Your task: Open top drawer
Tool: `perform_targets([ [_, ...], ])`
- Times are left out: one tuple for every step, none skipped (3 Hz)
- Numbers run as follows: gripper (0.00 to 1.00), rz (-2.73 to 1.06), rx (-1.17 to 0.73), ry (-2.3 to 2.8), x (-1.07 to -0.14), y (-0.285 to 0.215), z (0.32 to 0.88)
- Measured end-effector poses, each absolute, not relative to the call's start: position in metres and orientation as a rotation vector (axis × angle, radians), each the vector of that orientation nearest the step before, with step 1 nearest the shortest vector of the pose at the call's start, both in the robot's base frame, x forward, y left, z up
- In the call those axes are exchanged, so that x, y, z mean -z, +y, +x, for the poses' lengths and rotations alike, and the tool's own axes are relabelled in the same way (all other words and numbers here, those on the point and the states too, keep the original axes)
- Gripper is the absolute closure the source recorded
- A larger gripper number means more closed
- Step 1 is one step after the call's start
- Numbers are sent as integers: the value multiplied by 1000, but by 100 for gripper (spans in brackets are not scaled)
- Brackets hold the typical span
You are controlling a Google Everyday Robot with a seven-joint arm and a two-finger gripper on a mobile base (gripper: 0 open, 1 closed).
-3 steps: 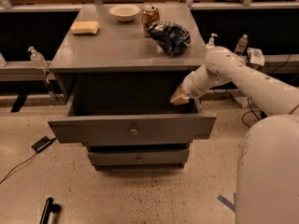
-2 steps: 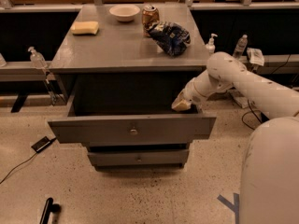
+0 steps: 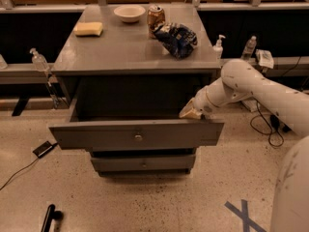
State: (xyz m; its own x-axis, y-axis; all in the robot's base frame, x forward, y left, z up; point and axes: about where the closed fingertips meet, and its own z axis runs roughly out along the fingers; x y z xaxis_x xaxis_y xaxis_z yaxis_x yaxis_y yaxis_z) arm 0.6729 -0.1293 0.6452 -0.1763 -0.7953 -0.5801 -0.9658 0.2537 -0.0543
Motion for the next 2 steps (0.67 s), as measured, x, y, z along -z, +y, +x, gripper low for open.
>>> perform_targets([
  [100,-1597,-456,2030,-648,-128,665],
  [100,-1602,-479,2012,-657,-126,629],
])
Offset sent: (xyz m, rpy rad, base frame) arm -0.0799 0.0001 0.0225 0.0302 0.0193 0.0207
